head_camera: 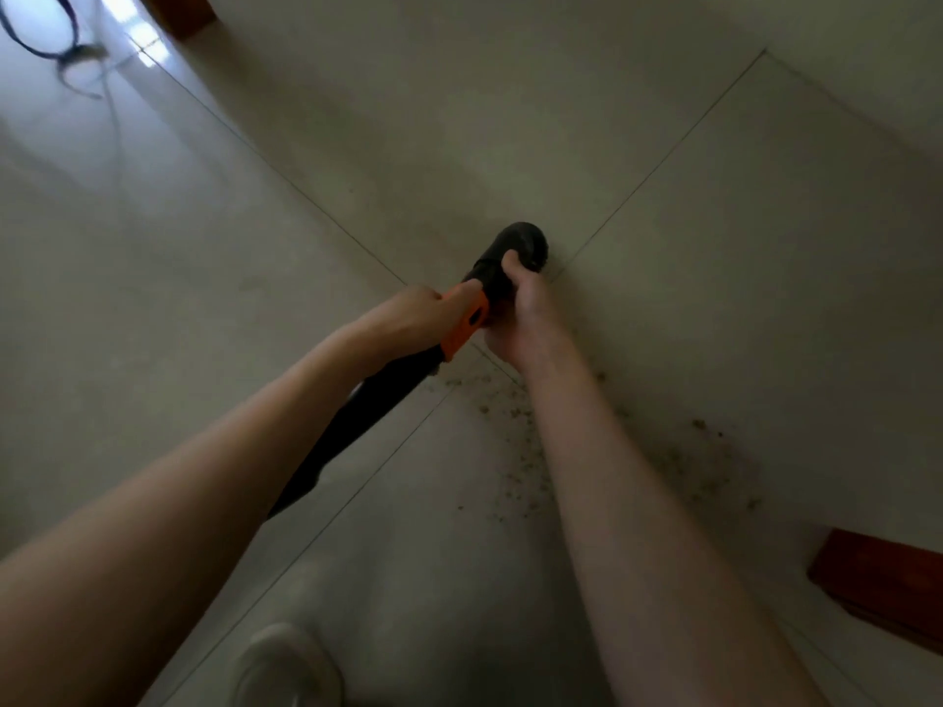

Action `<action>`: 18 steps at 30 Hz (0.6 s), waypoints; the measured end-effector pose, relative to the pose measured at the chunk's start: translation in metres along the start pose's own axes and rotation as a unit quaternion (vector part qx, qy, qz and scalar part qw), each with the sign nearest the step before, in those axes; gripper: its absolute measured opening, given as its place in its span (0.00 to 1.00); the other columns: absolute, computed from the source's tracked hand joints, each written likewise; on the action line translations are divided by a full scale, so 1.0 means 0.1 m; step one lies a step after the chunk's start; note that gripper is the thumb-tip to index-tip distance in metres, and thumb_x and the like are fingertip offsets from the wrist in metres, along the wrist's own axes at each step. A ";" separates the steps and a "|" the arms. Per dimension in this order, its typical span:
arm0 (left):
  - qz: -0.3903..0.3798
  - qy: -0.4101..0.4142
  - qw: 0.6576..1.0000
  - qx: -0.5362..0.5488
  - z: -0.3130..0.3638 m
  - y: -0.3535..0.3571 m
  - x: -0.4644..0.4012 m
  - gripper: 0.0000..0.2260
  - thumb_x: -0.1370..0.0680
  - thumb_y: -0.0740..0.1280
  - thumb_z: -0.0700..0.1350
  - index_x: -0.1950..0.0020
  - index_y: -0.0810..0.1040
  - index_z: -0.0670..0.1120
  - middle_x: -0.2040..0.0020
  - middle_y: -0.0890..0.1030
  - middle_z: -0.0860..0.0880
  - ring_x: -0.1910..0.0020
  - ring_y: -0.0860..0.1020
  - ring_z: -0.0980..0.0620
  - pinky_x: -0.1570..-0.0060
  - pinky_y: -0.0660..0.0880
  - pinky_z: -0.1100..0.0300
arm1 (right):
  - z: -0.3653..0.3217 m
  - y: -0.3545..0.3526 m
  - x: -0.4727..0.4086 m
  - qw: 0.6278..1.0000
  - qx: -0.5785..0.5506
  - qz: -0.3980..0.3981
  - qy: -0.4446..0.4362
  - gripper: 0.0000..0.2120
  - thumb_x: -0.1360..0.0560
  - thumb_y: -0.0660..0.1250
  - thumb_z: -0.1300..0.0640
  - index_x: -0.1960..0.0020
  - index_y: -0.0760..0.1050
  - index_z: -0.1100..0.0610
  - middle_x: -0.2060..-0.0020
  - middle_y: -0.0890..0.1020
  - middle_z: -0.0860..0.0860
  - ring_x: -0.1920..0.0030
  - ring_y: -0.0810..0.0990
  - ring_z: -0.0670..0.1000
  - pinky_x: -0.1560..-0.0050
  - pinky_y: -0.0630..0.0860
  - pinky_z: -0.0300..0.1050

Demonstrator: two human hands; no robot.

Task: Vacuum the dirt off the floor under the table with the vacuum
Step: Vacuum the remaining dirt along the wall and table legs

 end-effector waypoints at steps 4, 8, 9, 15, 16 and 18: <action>0.040 -0.027 0.999 -0.021 -0.35 -0.20 0.15 0.23 0.21 0.53 0.62 0.54 0.76 0.45 0.64 0.79 0.47 0.69 0.77 0.52 0.68 0.73 0.63 | 0.43 0.25 0.10 0.997 0.062 -0.037 0.035 0.16 0.20 0.59 0.49 0.43 0.74 0.61 0.55 0.80 0.55 0.54 0.78 0.52 0.51 0.74 0.43; 0.058 -0.044 0.997 -0.038 -0.75 -0.37 0.36 0.18 0.19 0.53 0.59 0.49 0.73 0.47 0.64 0.77 0.48 0.70 0.75 0.54 0.70 0.70 0.64 | 0.76 0.36 0.22 0.986 0.148 -0.056 0.048 0.10 0.20 0.59 0.51 0.52 0.74 0.57 0.61 0.77 0.51 0.62 0.72 0.47 0.65 0.62 0.40; 0.057 -0.046 0.996 -0.042 -0.84 -0.40 0.41 0.18 0.19 0.53 0.59 0.47 0.73 0.47 0.64 0.76 0.48 0.70 0.74 0.53 0.70 0.70 0.64 | 0.84 0.38 0.24 0.985 0.153 -0.062 0.053 0.10 0.20 0.60 0.52 0.53 0.74 0.57 0.61 0.76 0.51 0.64 0.71 0.47 0.65 0.61 0.40; 0.048 -0.040 0.995 -0.073 -1.16 -0.54 0.61 0.17 0.20 0.55 0.59 0.48 0.74 0.47 0.62 0.77 0.48 0.68 0.76 0.52 0.67 0.72 0.62 | 1.13 0.44 0.27 0.991 0.123 -0.019 0.048 0.19 0.22 0.63 0.49 0.37 0.72 0.60 0.57 0.79 0.54 0.60 0.76 0.49 0.63 0.66 0.41; 0.046 -0.043 0.996 -0.071 -1.21 -0.57 0.63 0.16 0.20 0.55 0.58 0.47 0.74 0.47 0.62 0.77 0.48 0.68 0.76 0.52 0.67 0.72 0.62 | 1.17 0.48 0.30 0.992 0.115 -0.023 0.051 0.19 0.22 0.63 0.50 0.36 0.71 0.61 0.57 0.79 0.54 0.59 0.77 0.49 0.61 0.66 0.41; 0.040 -0.053 0.996 -0.054 -1.31 -0.65 0.66 0.15 0.19 0.55 0.56 0.47 0.74 0.47 0.62 0.78 0.47 0.68 0.76 0.51 0.68 0.72 0.61 | 1.26 0.57 0.36 0.991 0.114 -0.034 0.055 0.19 0.21 0.63 0.51 0.35 0.70 0.61 0.57 0.79 0.54 0.59 0.76 0.49 0.61 0.66 0.41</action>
Point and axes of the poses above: each hand's wrist, its own x-axis away from the middle knuckle, its own y-axis out of the palm, z = x × y, the point moved 9 cm from there along -x, towards the middle knuckle
